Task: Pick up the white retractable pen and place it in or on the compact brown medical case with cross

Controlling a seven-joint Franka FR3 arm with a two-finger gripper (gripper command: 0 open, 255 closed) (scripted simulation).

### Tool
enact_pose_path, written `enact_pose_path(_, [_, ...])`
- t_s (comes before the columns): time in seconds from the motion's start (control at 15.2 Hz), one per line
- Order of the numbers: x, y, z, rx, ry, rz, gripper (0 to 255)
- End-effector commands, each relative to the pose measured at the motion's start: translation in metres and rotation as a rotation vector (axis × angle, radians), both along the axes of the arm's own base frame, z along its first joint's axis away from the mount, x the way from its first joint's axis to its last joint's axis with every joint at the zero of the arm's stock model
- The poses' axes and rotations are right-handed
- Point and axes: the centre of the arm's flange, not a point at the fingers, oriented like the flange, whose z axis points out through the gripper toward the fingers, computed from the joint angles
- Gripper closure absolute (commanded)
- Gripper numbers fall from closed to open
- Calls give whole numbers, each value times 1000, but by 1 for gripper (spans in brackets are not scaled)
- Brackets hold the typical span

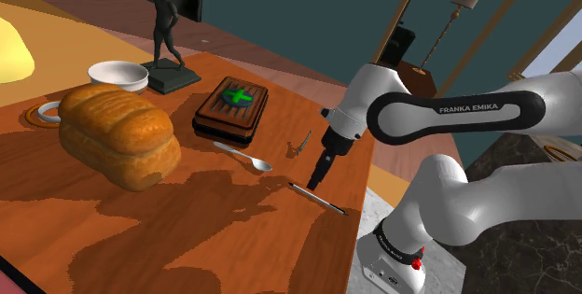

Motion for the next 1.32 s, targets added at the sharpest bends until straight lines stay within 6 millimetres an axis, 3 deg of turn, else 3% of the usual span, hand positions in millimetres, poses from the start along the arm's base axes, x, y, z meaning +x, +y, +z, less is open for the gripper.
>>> enact_pose_path(0.0, [0,3,-10,1,-1,1,0])
enact_pose_path(0.2, [-1,8,-28,1,-1,1,0])
enact_pose_path(0.73, [-1,8,-28,1,-1,1,0])
enact_pose_path(0.79, [-1,8,-28,1,-1,1,255])
enact_pose_path(1.25, [-1,8,-28,1,-1,1,255])
